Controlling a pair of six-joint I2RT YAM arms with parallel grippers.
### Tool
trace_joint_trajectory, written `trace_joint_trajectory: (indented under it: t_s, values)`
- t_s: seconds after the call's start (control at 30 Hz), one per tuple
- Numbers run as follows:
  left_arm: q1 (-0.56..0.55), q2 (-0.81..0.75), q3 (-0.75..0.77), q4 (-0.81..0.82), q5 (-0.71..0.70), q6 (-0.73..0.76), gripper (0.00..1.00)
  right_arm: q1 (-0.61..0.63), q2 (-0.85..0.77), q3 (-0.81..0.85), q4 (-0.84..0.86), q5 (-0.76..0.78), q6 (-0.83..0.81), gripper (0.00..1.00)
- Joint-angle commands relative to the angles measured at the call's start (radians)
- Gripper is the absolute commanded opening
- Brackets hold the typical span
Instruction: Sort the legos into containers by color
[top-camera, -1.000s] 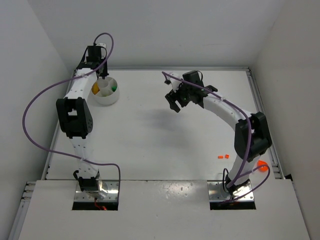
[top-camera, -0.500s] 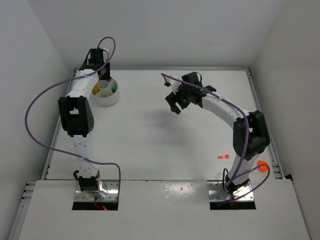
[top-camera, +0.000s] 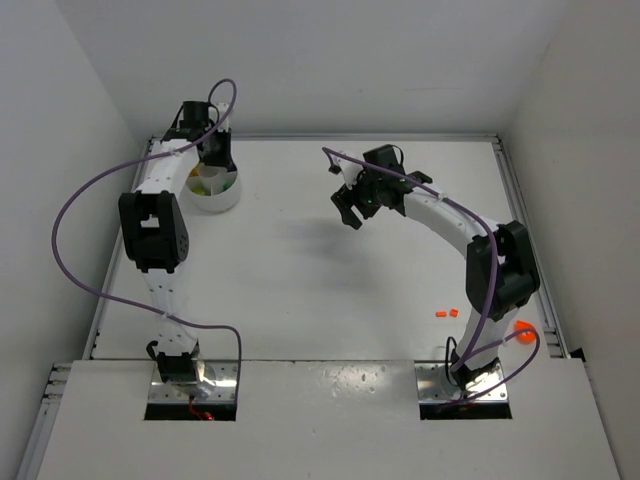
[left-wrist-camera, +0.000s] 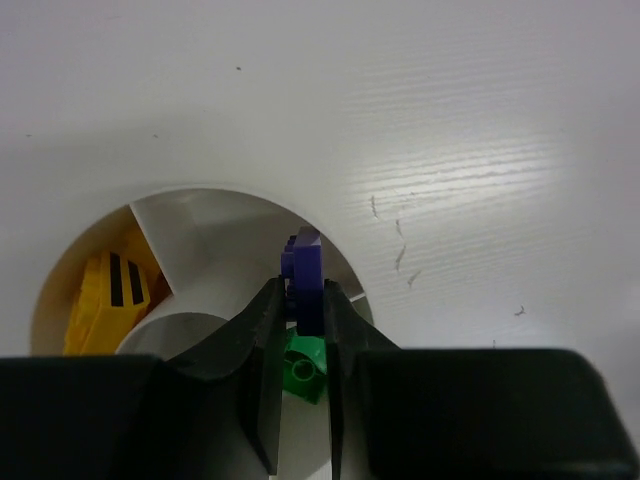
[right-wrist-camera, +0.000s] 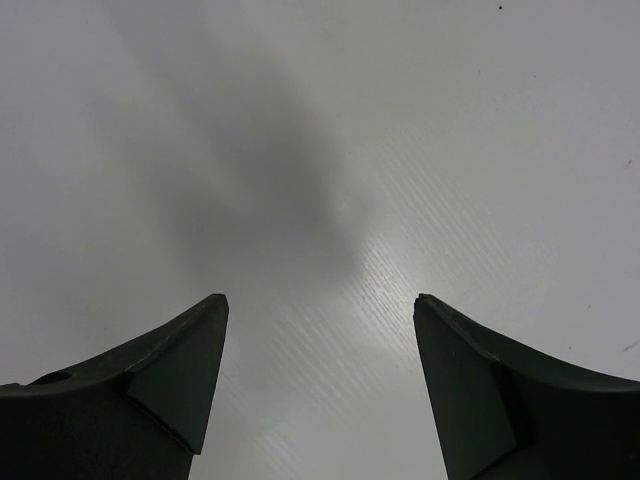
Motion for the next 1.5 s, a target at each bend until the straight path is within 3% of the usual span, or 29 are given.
trace_joint_trajectory:
  t_s: [0.0,0.67,1.47]
  values:
    - [-0.024,-0.024,0.019,-0.011,0.126,0.040,0.00,-0.006,-0.009,0.018,0.014,0.007,-0.005,0.75]
    - [-0.072,-0.142,-0.114,-0.086,0.288,0.243,0.00,-0.006,0.018,0.027,0.023,0.007,-0.014,0.75]
    - [-0.224,-0.211,-0.246,-0.138,0.430,0.286,0.00,-0.006,0.007,0.009,0.033,0.007,-0.014,0.75]
